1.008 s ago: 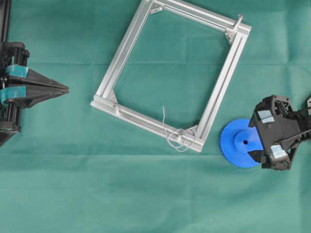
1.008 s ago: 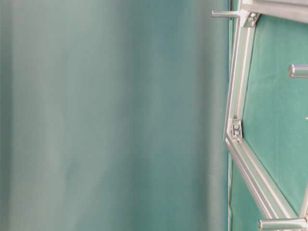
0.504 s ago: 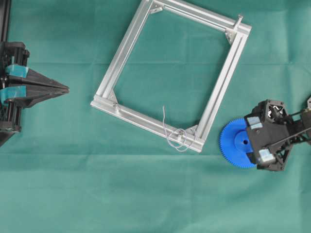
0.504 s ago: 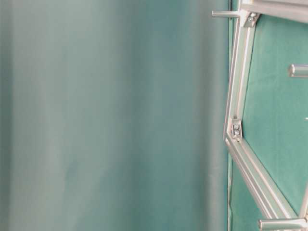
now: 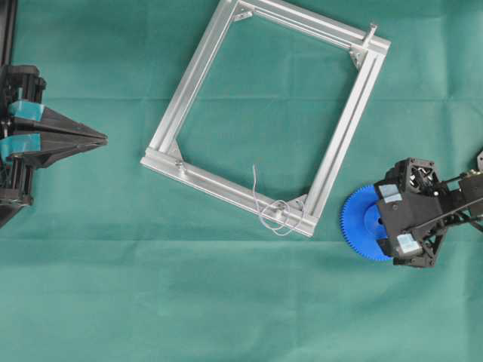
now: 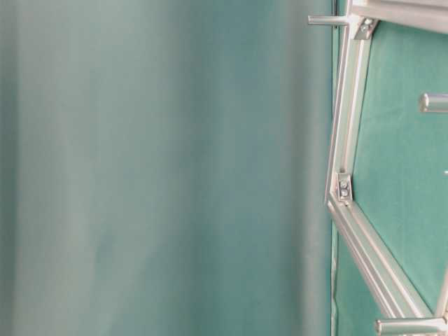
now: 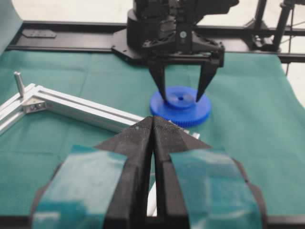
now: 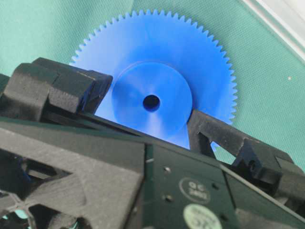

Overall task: Find the location of the shaft and insert the gear.
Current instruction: 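Close the right gripper on the blue gear's hub, then lift the blue gear and tilt it upright with the right gripper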

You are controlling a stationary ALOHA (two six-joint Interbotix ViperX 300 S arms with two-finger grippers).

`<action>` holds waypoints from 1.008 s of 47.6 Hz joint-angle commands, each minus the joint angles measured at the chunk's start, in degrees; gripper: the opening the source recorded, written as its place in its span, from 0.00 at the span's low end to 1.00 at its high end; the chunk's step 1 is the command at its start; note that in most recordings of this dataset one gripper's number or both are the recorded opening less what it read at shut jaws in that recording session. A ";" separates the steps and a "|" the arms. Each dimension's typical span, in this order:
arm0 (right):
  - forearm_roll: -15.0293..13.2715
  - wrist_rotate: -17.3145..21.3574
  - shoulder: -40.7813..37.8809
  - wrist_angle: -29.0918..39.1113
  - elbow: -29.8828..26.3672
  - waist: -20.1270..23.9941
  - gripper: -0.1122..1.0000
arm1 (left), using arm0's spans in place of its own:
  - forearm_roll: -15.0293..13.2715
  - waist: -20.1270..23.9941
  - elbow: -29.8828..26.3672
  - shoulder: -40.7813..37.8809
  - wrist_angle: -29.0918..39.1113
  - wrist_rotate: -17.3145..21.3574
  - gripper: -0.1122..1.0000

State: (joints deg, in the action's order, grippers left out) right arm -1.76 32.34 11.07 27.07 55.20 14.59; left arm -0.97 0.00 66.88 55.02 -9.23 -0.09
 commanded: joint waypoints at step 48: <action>1.05 1.58 0.09 2.90 -0.62 0.18 0.72 | -0.09 0.09 -1.05 -0.53 -0.26 -0.09 0.11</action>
State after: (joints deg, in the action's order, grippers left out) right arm -1.23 33.75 10.90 29.36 55.02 14.77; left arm -0.97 0.09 66.88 55.02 -9.05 -0.09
